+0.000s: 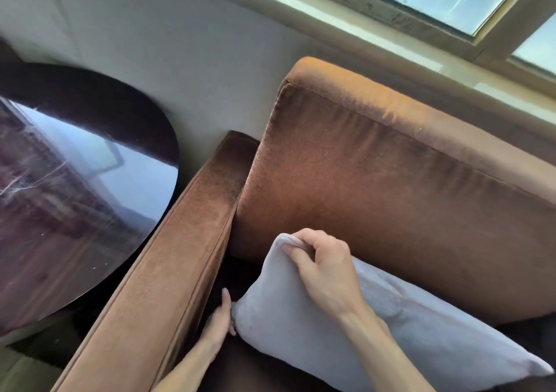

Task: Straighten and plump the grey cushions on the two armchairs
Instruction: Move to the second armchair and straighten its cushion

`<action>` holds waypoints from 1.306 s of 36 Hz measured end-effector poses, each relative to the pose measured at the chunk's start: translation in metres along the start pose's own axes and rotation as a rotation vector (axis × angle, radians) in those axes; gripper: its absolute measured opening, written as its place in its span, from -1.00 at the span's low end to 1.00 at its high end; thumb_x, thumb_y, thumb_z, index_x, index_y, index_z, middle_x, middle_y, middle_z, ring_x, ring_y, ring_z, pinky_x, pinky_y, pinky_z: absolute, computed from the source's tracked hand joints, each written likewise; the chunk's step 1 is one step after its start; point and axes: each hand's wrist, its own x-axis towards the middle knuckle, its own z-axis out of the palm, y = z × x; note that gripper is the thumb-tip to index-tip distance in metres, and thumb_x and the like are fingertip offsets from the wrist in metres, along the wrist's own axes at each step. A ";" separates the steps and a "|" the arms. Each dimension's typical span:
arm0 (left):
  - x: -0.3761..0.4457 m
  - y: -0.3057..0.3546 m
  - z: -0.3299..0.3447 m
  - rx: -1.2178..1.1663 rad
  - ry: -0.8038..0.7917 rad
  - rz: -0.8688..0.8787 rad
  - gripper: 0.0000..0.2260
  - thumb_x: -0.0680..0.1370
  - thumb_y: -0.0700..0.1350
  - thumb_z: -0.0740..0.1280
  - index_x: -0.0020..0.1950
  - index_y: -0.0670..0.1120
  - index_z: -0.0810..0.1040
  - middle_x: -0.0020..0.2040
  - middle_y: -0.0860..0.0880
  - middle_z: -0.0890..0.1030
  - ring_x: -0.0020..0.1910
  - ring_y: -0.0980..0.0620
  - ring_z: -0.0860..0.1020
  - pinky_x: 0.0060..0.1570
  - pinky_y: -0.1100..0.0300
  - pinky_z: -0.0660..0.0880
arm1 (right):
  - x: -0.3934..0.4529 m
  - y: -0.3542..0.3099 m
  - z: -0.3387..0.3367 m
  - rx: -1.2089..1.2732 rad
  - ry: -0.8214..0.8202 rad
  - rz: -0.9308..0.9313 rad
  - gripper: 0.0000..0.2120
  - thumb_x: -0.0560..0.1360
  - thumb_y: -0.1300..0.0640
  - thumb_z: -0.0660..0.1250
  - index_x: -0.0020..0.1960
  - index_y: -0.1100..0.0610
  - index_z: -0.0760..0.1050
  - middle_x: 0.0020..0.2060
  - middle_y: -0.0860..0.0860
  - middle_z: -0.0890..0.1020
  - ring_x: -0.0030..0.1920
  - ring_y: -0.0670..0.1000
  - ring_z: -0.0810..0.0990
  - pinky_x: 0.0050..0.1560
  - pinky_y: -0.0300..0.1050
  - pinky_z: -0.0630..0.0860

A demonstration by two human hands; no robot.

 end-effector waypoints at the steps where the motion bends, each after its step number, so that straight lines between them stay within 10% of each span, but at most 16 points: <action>1: -0.005 0.003 -0.002 0.019 0.010 -0.012 -0.13 0.45 0.50 -0.20 0.03 -0.05 0.71 -0.40 -0.08 0.59 -0.40 0.00 0.52 -0.18 0.14 0.47 | -0.001 0.000 -0.002 -0.003 -0.029 0.012 -0.89 0.54 0.14 0.38 -0.13 -0.03 0.63 -0.24 -0.24 0.63 -0.04 -0.23 0.55 -0.09 -0.46 0.36; 7: -0.052 0.048 -0.011 -0.055 0.040 0.137 -0.46 0.67 0.28 -0.09 0.25 0.09 0.60 -0.55 -0.05 0.47 -0.58 0.11 0.40 -0.46 0.23 0.30 | -0.014 0.018 -0.027 0.036 -0.095 0.077 -0.80 0.44 -0.04 0.50 0.05 -0.18 0.60 -0.03 -0.36 0.63 0.13 -0.29 0.52 0.08 -0.50 0.35; 12: -0.112 0.113 -0.020 -0.115 -0.164 0.439 -0.56 0.41 0.45 0.29 0.21 0.33 0.60 -0.41 0.05 0.55 -0.40 0.15 0.45 -0.38 0.33 0.38 | -0.048 0.065 -0.068 0.025 -0.094 0.237 -0.57 0.39 -0.04 0.57 0.22 -0.19 0.55 0.15 -0.31 0.56 0.20 -0.38 0.47 0.17 -0.54 0.31; 17: -0.142 0.178 -0.019 0.028 -0.126 0.650 -0.68 0.49 -0.05 0.52 0.22 0.19 0.65 0.02 0.07 0.72 -0.26 0.18 0.56 -0.32 0.35 0.48 | -0.092 0.124 -0.116 -0.154 -0.012 0.304 -0.52 0.32 0.02 0.63 0.21 -0.08 0.61 0.14 -0.29 0.57 0.18 -0.27 0.52 0.29 -0.30 0.35; 20: -0.145 0.203 -0.013 0.128 -0.029 0.729 -0.85 0.49 -0.23 0.51 -0.12 0.04 0.75 -0.10 -0.01 0.71 -0.33 0.18 0.53 -0.38 0.33 0.44 | -0.115 0.158 -0.142 -0.287 0.072 0.372 -0.54 0.33 0.07 0.63 0.21 0.00 0.64 0.07 -0.18 0.59 0.18 -0.06 0.55 0.32 -0.02 0.43; 29: -0.143 0.213 -0.020 0.304 0.234 0.688 -0.76 0.48 -0.24 0.49 -0.26 0.10 0.72 -0.50 -0.06 0.56 -0.56 0.09 0.42 -0.44 0.34 0.38 | -0.127 0.188 -0.170 -0.429 0.234 0.319 -0.87 0.36 0.23 0.58 -0.27 0.09 0.66 -0.36 -0.14 0.61 -0.20 0.02 0.62 -0.10 0.01 0.51; 40: -0.164 0.240 -0.023 0.576 0.126 0.680 -0.81 0.43 -0.14 0.55 -0.13 0.18 0.73 -0.50 -0.12 0.58 -0.51 0.12 0.50 -0.40 0.38 0.39 | -0.147 0.217 -0.188 -0.320 0.115 0.434 -0.79 0.49 0.02 0.46 0.12 -0.10 0.62 -0.03 -0.33 0.56 0.20 -0.14 0.52 0.25 -0.07 0.37; 47: -0.170 0.254 -0.023 0.583 0.299 0.658 -0.85 0.43 -0.20 0.55 -0.27 0.03 0.73 -0.50 -0.06 0.63 -0.54 0.17 0.51 -0.42 0.40 0.38 | -0.151 0.223 -0.201 -0.394 0.197 0.589 -0.97 0.51 -0.01 0.43 -0.10 -0.09 0.64 -0.17 -0.10 0.66 0.01 0.03 0.63 -0.09 -0.09 0.35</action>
